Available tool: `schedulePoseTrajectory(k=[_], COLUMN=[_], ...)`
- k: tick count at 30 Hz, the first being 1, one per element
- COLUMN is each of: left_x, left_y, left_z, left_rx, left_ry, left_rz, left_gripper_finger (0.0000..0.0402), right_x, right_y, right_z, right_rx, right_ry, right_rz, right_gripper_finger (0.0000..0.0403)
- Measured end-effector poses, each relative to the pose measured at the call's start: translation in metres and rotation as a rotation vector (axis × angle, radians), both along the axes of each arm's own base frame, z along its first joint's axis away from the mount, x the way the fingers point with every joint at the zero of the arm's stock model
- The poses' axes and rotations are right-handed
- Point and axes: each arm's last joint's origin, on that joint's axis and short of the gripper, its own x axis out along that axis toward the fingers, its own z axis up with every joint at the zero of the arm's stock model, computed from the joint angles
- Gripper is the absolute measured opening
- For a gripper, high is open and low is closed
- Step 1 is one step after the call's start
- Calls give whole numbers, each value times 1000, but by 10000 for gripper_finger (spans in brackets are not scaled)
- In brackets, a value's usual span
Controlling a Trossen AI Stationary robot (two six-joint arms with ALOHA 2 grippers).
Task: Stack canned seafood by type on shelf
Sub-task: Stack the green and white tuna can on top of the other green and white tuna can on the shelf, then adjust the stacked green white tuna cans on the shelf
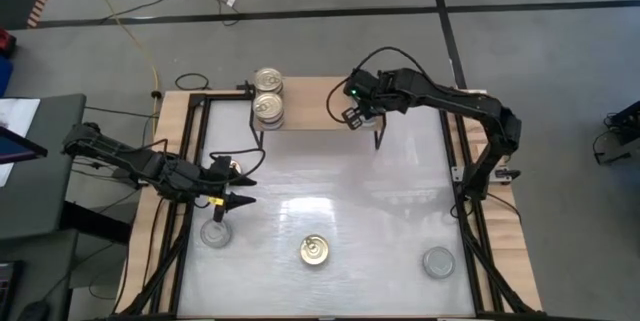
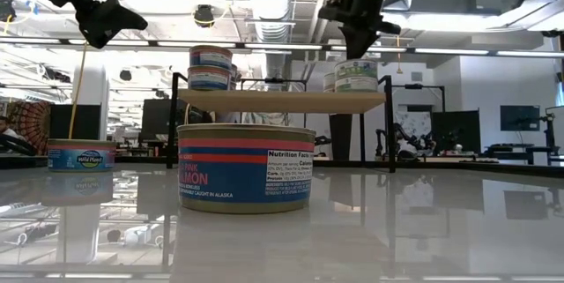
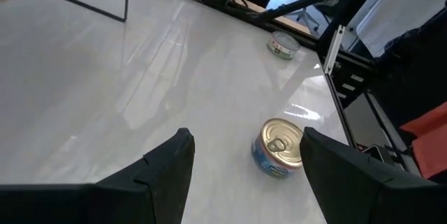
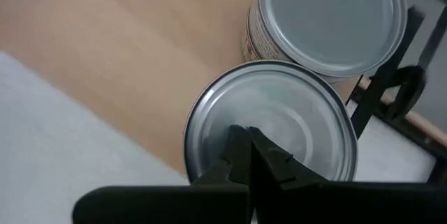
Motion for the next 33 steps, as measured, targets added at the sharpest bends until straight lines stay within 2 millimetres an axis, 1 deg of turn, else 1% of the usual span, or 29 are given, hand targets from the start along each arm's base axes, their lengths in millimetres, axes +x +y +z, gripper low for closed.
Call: schedulePoseTrajectory(k=[3, 8, 10, 13, 16, 19, 21, 24, 26, 29, 31, 33], left_x=[0, 0, 0, 0, 0, 0, 0, 0, 0, 0, 0, 0], left_y=[0, 0, 0, 0, 0, 0, 0, 0, 0, 0, 0, 0], left_z=[0, 0, 0, 1, 1, 1, 1, 1, 1, 1, 1, 1], left_rx=[0, -11, -19, -31, -34, -35, -34, -34, -33, -35, -37, -41], left_ry=[-1, -1, -3, -7, -6, -7, -7, -7, -7, -7, -6, -7], left_rz=[0, 3, 5, 8, 9, 9, 8, 8, 8, 8, 9, 10], left_gripper_finger=[250, 250, 250, 250, 250, 250, 250, 250, 250, 250, 250, 250], right_x=[2, 3, 4, 2, -1, -8, -14, -14, -14, -10, -6, -4], right_y=[-2, -2, 1, 9, 18, 18, 11, -6, -18, -35, -42, -48], right_z=[1, 1, 1, 7, 20, 39, 46, 46, 42, 29, 20, 18], right_rx=[-36, -39, -38, -42, -51, -96, -122, -160, -166, -141, -142, -158], right_ry=[-14, -17, -20, -48, -122, -236, -262, -280, -274, -232, -199, -194], right_rz=[-5, -5, 0, 5, 28, 30, 12, -18, -33, -41, -30, -35], right_gripper_finger=[20, 20, 21, 22, 22, 21, 21, 21, 21, 21, 21, 21])
